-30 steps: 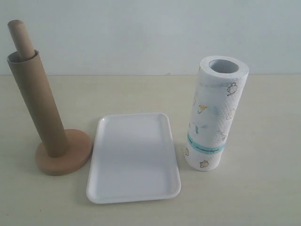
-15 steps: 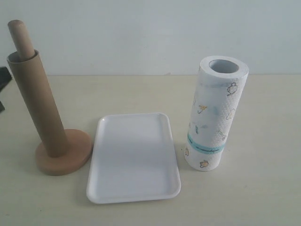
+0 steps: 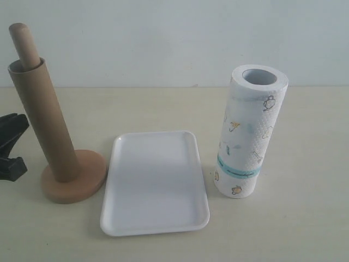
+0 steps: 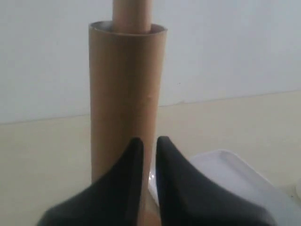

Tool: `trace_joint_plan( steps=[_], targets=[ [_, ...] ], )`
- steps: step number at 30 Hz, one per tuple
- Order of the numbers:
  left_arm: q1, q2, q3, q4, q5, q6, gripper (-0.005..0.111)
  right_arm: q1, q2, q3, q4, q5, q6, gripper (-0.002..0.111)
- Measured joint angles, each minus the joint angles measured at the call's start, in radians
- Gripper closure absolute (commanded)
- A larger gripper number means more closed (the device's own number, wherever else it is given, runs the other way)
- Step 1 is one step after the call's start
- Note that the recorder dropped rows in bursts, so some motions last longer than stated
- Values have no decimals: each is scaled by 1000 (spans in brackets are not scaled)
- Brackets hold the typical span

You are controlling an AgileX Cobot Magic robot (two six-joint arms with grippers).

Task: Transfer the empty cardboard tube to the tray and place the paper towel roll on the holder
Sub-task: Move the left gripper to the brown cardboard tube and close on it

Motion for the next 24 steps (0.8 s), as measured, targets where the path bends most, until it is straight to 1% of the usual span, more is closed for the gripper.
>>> trace_joint_plan(
  steps=[5,6,7,18,24],
  targets=[
    [0,63,-30,16,-4,9,11,0,0,0,0,0,0,106],
    [0,70,-37,16,-6,11,1,0,0,0,0,0,0,106],
    [0,81,-43,16,-6,11,-3,0,0,0,0,0,0,106],
    [0,236,-104,20,-11,11,-3,0,0,0,0,0,0,106],
    [0,345,-146,20,-76,11,-3,0,0,0,0,0,0,106]
  ],
)
